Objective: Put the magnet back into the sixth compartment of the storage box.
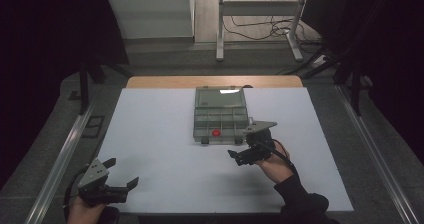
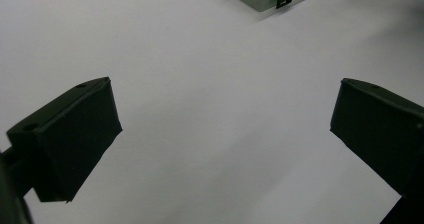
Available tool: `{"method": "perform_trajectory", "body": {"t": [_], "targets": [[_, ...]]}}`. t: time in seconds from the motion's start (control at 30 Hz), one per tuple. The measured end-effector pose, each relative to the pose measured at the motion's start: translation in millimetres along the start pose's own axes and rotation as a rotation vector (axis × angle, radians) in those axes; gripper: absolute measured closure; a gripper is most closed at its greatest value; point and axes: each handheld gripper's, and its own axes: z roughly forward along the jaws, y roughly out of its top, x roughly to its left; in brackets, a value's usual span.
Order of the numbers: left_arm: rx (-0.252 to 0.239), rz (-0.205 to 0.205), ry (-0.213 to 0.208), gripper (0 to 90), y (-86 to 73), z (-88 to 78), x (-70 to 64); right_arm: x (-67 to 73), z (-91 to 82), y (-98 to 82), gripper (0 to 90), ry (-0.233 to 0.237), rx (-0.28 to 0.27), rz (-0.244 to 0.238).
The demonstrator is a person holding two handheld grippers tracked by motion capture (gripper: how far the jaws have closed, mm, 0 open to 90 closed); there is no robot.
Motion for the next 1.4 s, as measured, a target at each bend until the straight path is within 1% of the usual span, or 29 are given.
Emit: {"method": "perform_trajectory", "body": {"t": [0.23, 0.47, 0.83, 1.07, 1.2, 1.4], "targets": [[0.000, -0.001, 0.000, 0.1, -0.1, -0.1, 0.1, 2.8, -3.6, -5.5, 0.0, 0.000, -0.002, 0.004], [-0.001, 0.000, 0.000, 0.1, -0.1, -0.2, 0.1, 4.8, -7.4, -10.4, 0.0, -0.004, 0.002, -0.005], [0.000, 0.001, 0.001, 0.1, -0.1, -0.2, 0.0, 7.7, -16.6, -18.1, 0.0, -0.010, -0.009, 0.005], [0.001, 0.003, 0.001, 0.1, 0.0, -0.1, -0.2, 7.7, -23.9, -23.5, 0.0, -0.018, -0.019, 0.012], [0.001, 0.003, 0.001, 0.1, 0.0, -0.1, -0.2, 6.6, -26.7, -27.6, 0.0, -0.027, -0.016, 0.011], [-0.004, -0.007, -0.002, 0.1, -0.4, -0.6, 0.9, 4.2, -29.9, -33.9, 0.0, -0.038, -0.015, 0.017]]}}
